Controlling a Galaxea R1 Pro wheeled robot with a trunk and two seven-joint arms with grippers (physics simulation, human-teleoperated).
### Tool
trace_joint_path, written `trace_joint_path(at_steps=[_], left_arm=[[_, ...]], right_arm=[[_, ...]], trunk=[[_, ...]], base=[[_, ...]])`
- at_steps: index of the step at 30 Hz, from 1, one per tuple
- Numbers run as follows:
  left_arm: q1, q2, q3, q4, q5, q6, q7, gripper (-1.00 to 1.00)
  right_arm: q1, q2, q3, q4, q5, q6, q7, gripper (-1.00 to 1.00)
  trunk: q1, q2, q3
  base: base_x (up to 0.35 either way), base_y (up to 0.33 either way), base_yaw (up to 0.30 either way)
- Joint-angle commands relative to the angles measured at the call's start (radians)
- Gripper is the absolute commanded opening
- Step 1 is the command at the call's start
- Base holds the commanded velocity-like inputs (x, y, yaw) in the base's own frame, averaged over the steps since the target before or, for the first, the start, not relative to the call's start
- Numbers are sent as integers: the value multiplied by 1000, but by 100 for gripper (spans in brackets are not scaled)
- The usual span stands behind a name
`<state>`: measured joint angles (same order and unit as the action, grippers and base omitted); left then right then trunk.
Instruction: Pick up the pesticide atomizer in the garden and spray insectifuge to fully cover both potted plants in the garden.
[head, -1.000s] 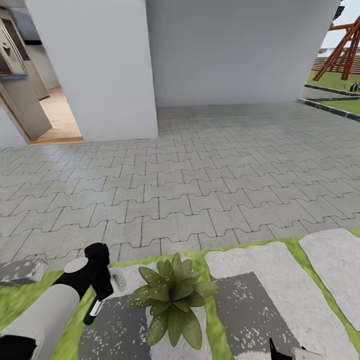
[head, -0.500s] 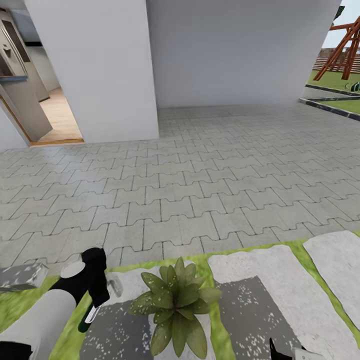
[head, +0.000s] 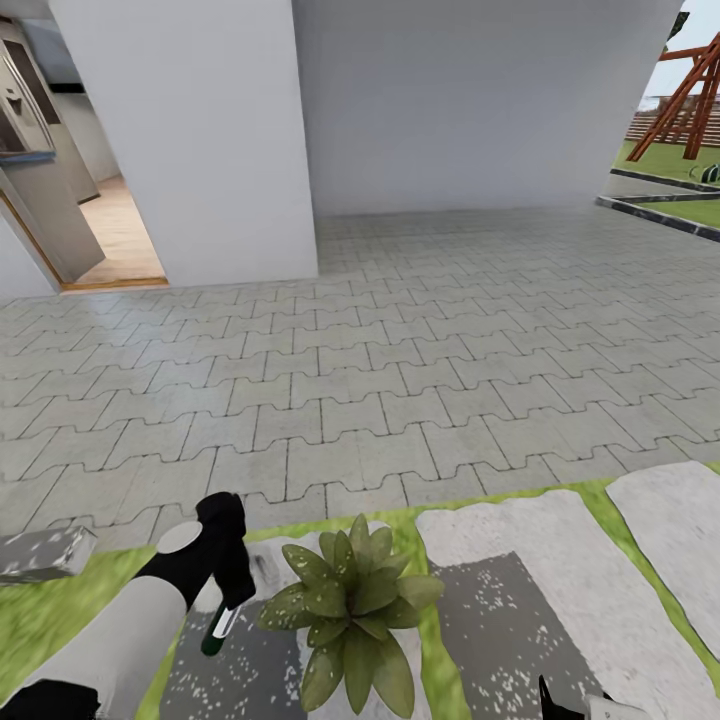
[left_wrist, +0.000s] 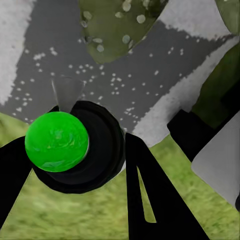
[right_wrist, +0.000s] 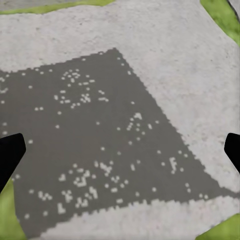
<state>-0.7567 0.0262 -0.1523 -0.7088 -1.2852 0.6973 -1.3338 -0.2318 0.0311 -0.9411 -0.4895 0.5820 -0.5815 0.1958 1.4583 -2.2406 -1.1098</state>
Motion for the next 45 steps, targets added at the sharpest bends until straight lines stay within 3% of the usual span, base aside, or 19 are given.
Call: trace_joint_path(at_steps=[1,13,19,24,35,39,45], left_arm=[[-4,0,-4,-1,-2,11,-7,-100],[8,8,6,6,-4,19,-4,-100],[8,14,70,6,-6,19,-1,-100],[-3,-1,71,-1,-10,19,1,-100],[-5,4,71,-1,-13,19,3,-100],[-3,0,76,-1,-7,19,67,-100],[1,1,80,-1,-4,19,79,-100]], right_arm=[[-1,1,-8,-1,4,-3,8,100],[-1,1,-8,-1,4,-3,8,100],[-1,1,-8,-1,4,-3,8,100],[-1,1,-8,-1,4,-3,8,100],[-1,1,-8,-3,2,-3,8,100],[-1,1,-8,-3,3,-3,8,100],[-1,1,-8,-3,4,-3,8,100]], trunk=[[0,0,-1],[0,0,-1],[0,0,-1],[0,0,-1],[0,0,-1],[0,0,-1],[0,0,-1]], base=[[0,0,0],[0,0,0],[0,0,0],[0,0,0],[-77,-25,39],[-287,-165,250],[-281,-194,270]])
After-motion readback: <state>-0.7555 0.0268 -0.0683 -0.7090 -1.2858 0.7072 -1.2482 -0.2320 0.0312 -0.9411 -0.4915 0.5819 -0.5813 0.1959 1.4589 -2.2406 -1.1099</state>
